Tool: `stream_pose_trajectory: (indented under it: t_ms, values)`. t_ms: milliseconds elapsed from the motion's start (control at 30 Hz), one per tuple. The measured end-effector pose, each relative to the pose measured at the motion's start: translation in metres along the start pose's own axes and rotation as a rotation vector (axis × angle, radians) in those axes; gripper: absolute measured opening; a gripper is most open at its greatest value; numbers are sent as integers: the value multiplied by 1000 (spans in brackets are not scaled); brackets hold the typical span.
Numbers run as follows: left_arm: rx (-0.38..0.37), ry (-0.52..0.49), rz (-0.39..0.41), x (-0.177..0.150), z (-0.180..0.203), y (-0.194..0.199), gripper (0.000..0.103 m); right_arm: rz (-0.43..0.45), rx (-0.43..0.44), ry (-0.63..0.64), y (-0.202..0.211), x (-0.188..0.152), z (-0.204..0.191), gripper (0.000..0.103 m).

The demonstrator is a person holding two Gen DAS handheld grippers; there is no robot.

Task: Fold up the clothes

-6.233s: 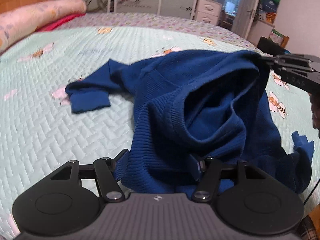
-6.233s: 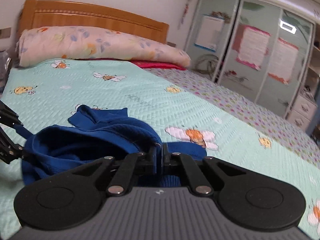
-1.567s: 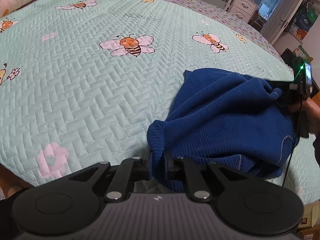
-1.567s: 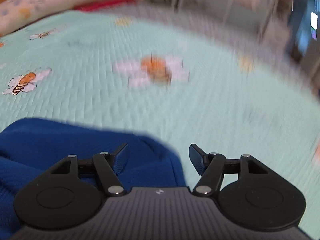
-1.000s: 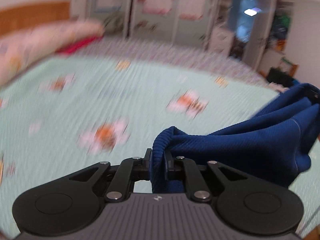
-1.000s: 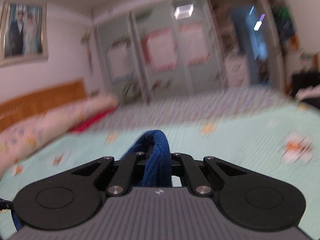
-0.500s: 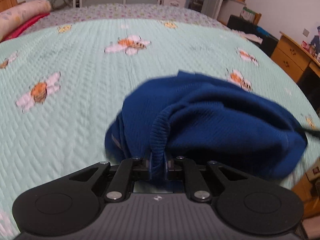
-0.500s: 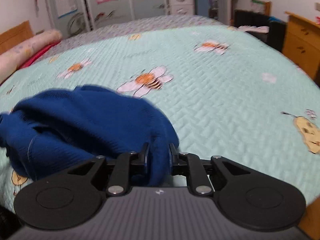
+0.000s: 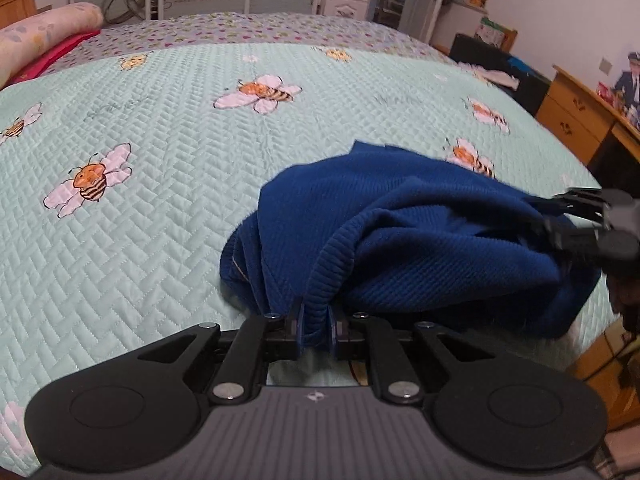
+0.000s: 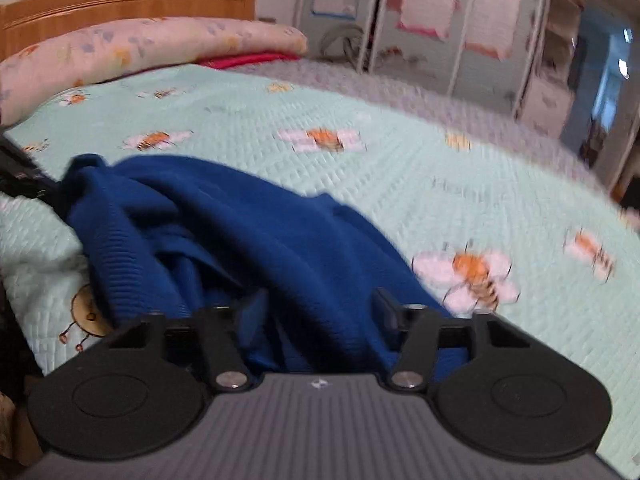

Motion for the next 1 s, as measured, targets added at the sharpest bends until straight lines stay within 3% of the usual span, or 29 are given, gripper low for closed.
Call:
stream_pose_trajectory:
  t_ms: [33,133,233,367,400,467,533,567,700,733,800,867,1000]
  values:
    - [-7,-10,-3,-2,2,0,13,17,13,-34,1,1,3,4]
    - [4,-51,12,-4,7,4,15,101,-16,-75,9,18,12,4]
    - [26,-71,22,-3,9,7,16,205,35,-158,14,39,19,4]
    - [36,-69,21,-2,10,3,28,290,-9,-162,2,74,30,6]
    - [45,-70,16,-1,11,1,30,283,-37,-148,-8,78,33,8]
    - [60,-70,0,-1,11,-4,30,181,-79,-111,-35,73,37,19]
    - [58,-57,-12,1,10,-8,30,83,-102,-88,-56,66,38,19]
    - [57,-49,-15,2,9,-10,30,97,-93,-100,-52,63,36,19]
    - [53,-25,-12,6,5,-12,30,217,-49,-136,-10,55,14,26]
    - [51,-23,-12,6,6,-13,30,226,-2,-164,-6,51,7,28]
    - [50,-24,-13,6,6,-12,30,203,149,-257,-12,41,-3,31]
    - [52,-32,-12,5,7,-9,31,181,238,-333,-24,31,-10,31]
    - [59,-48,-6,2,6,0,38,129,261,-434,-60,18,-6,31]
Point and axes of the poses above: each gripper's, at about its wrist camera, not at the fingertips, and y roughly against the way its jaws point, z to its right, x to its top, the point moved 6 cm from there along -y, roughly the way its jaws point, and after that the axes turned 11 degrees about x, right-handed, at the moved point
